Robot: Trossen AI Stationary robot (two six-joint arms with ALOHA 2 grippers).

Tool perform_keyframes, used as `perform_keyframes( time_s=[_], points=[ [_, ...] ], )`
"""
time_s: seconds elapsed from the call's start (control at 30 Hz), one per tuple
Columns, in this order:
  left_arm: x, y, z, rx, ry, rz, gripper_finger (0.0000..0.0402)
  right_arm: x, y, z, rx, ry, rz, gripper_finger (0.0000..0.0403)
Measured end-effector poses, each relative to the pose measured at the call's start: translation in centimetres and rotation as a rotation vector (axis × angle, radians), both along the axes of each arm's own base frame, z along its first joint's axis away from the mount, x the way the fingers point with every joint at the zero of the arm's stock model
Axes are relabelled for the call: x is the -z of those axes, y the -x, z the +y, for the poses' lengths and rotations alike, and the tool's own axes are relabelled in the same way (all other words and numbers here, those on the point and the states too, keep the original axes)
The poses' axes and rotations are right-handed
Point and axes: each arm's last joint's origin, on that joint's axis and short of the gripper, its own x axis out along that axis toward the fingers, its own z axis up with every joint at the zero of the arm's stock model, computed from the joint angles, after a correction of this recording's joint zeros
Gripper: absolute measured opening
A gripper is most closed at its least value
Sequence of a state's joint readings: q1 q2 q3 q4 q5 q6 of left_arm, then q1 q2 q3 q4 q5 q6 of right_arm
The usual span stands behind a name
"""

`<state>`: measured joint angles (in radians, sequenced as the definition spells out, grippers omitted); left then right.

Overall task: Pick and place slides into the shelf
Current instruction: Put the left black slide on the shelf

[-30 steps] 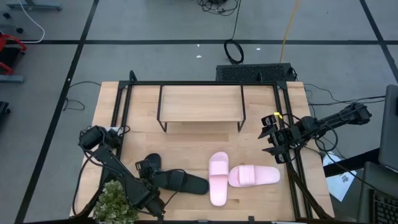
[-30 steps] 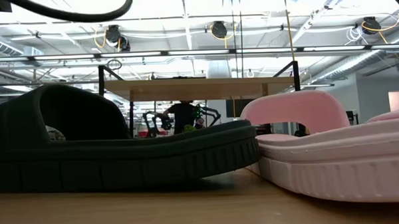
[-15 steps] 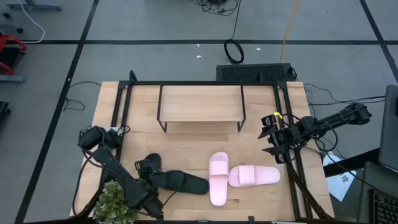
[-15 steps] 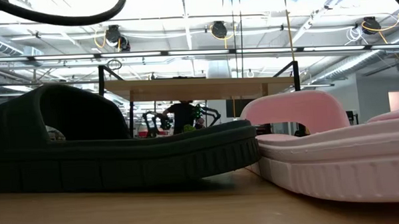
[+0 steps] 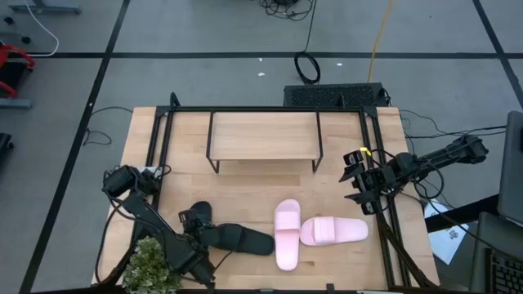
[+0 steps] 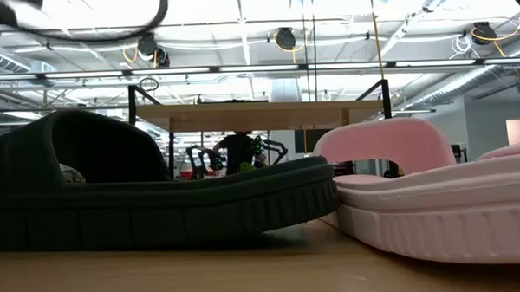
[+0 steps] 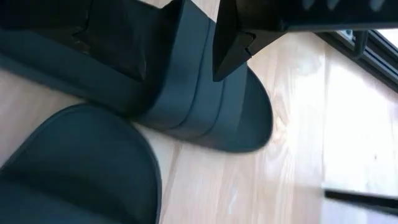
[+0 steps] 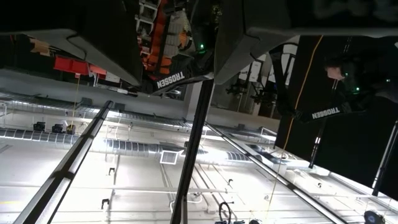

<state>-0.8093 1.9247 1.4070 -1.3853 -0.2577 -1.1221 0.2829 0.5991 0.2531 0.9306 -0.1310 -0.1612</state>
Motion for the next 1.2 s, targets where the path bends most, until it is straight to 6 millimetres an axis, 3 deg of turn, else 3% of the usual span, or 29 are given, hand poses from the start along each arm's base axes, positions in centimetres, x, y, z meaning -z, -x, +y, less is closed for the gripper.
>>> perform_keyframes(
  time_s=[1.2],
  points=[
    [0.56,0.09,0.24,0.065,-0.044,-0.014,0.0184,0.01,0.00,0.00,0.000,0.000,0.001,0.0192]
  ],
)
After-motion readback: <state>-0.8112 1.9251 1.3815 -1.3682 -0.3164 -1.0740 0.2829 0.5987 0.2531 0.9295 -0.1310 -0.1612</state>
